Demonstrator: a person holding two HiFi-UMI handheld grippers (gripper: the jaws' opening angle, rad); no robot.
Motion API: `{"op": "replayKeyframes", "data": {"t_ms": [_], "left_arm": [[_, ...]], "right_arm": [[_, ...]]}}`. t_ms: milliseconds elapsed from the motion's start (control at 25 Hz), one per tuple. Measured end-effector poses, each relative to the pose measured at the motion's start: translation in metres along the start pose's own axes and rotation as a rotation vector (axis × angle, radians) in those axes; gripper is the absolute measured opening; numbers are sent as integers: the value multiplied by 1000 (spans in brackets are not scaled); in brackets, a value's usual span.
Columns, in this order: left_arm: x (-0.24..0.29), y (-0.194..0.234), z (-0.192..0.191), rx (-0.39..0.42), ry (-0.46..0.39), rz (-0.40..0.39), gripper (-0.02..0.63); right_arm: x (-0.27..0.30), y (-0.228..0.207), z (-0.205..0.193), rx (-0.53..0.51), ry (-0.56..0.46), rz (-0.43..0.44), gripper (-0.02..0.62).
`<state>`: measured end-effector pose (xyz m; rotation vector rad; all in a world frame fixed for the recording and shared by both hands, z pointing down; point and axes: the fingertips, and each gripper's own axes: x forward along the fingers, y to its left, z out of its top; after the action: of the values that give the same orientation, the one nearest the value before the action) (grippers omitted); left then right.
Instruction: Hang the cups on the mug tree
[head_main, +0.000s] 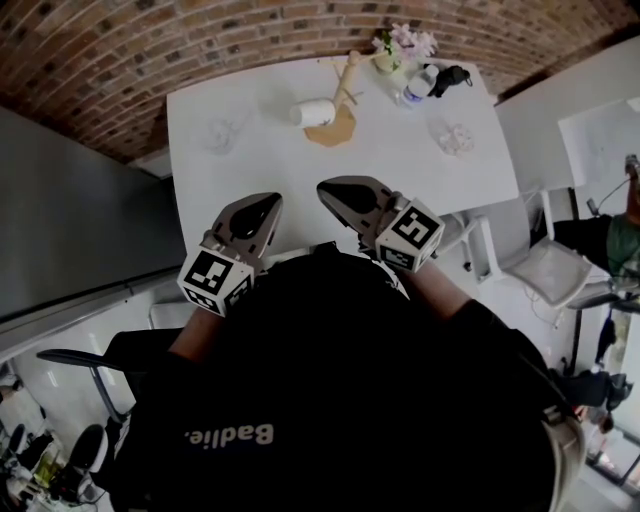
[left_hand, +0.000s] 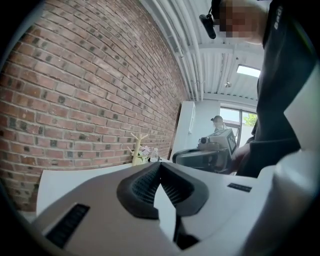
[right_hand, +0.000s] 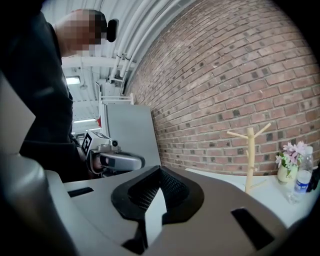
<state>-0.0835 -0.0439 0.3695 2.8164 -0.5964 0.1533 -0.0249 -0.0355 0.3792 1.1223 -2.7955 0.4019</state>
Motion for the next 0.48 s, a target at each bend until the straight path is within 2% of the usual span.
{"op": "replayKeyframes", "data": {"t_ms": [480], "left_arm": [[4,-7,-3,9,7,-10,3]], "right_arm": [[-3,3,-3,8,1,-4,31]]}}
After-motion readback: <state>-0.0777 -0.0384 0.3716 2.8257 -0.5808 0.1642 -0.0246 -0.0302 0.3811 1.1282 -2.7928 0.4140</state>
